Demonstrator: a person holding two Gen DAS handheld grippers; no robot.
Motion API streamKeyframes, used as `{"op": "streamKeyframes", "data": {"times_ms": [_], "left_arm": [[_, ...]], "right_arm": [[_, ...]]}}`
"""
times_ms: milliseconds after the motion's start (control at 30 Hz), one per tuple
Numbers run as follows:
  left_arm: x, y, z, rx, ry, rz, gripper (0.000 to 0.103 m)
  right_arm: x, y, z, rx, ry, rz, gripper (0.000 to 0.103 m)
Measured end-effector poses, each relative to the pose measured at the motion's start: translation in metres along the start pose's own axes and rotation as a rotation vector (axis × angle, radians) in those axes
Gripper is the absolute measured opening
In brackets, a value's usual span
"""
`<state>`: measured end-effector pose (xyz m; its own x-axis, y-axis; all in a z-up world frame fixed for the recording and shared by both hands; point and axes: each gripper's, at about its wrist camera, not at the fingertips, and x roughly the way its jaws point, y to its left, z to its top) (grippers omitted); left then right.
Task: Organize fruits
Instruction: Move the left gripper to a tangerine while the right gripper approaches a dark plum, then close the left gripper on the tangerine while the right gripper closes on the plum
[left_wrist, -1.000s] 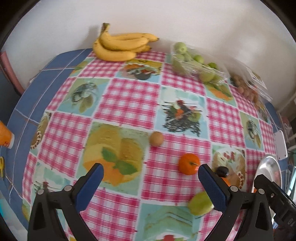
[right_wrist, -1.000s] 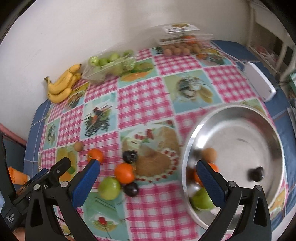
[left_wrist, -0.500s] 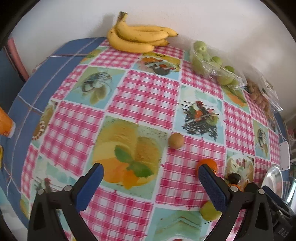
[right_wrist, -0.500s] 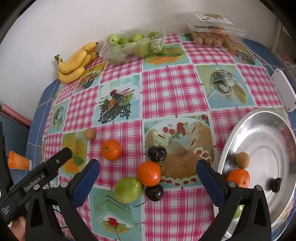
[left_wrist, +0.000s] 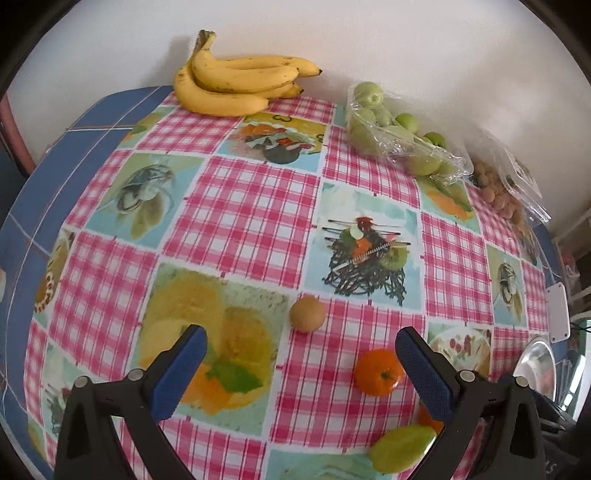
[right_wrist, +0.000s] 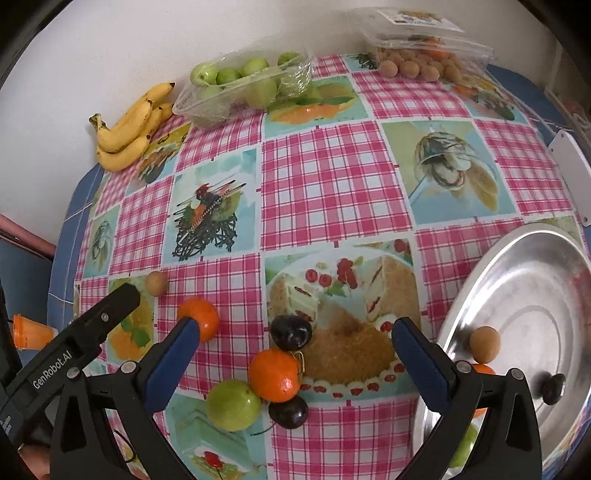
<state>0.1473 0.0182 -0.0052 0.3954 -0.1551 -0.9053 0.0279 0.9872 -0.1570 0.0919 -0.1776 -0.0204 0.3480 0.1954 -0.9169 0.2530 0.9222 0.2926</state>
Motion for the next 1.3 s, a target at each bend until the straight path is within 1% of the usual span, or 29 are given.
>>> {"op": "streamKeyframes", "data": {"times_ms": [167,267,367,433,467,533,567,600,667,733,800,833,900,1033,1067,1100,1200,1300], "left_arm": [[0.012,0.001,0.007,-0.013,0.026,0.014,0.103],[0.02,-0.001,0.009,-0.008,0.047,0.028,0.102],[0.025,-0.003,0.005,-0.012,0.071,0.013,0.101],[0.027,-0.005,0.002,-0.021,0.092,-0.011,0.095],[0.028,-0.006,0.001,-0.025,0.1,-0.02,0.09],[0.03,-0.009,-0.002,-0.032,0.118,-0.042,0.087],[0.03,-0.011,-0.004,-0.033,0.124,-0.053,0.083],[0.03,-0.012,-0.005,-0.039,0.132,-0.071,0.08],[0.031,-0.015,-0.008,-0.053,0.147,-0.107,0.079],[0.032,-0.018,-0.011,-0.061,0.162,-0.127,0.079],[0.034,-0.022,-0.014,-0.062,0.177,-0.138,0.078],[0.035,-0.024,-0.016,-0.062,0.182,-0.143,0.077],[0.036,-0.028,-0.016,-0.059,0.19,-0.15,0.069],[0.038,-0.032,-0.018,-0.053,0.205,-0.16,0.065],[0.038,-0.031,-0.019,-0.054,0.207,-0.166,0.061],[0.037,-0.032,-0.019,-0.053,0.206,-0.173,0.054],[0.037,-0.035,-0.019,-0.041,0.204,-0.172,0.04],[0.036,-0.036,-0.018,-0.036,0.198,-0.169,0.039]], "right_arm": [[0.004,0.003,0.004,-0.013,-0.01,-0.014,0.103],[0.011,0.004,0.003,-0.023,0.007,-0.016,0.103],[0.018,0.005,0.001,-0.034,0.029,-0.027,0.093],[0.02,0.003,0.0,-0.029,0.036,-0.03,0.083],[0.022,0.001,-0.001,-0.023,0.043,-0.033,0.08],[0.024,-0.002,-0.003,-0.012,0.053,-0.021,0.073],[0.026,-0.004,-0.005,-0.007,0.059,-0.013,0.071],[0.026,-0.005,-0.006,-0.005,0.062,-0.01,0.067],[0.026,-0.005,-0.007,-0.014,0.059,-0.009,0.063],[0.026,-0.005,-0.008,-0.006,0.06,0.012,0.054],[0.026,-0.005,-0.007,-0.001,0.06,0.022,0.051],[0.025,-0.004,-0.008,0.0,0.056,0.021,0.046],[0.026,-0.003,-0.008,-0.006,0.063,0.032,0.04],[0.026,-0.002,-0.009,-0.003,0.059,0.036,0.029],[0.025,-0.003,-0.009,0.005,0.057,0.039,0.029],[0.025,-0.002,-0.008,0.005,0.055,0.038,0.029],[0.019,-0.003,-0.009,0.001,0.042,0.039,0.029],[0.013,-0.003,-0.008,0.002,0.026,0.048,0.029]]}}
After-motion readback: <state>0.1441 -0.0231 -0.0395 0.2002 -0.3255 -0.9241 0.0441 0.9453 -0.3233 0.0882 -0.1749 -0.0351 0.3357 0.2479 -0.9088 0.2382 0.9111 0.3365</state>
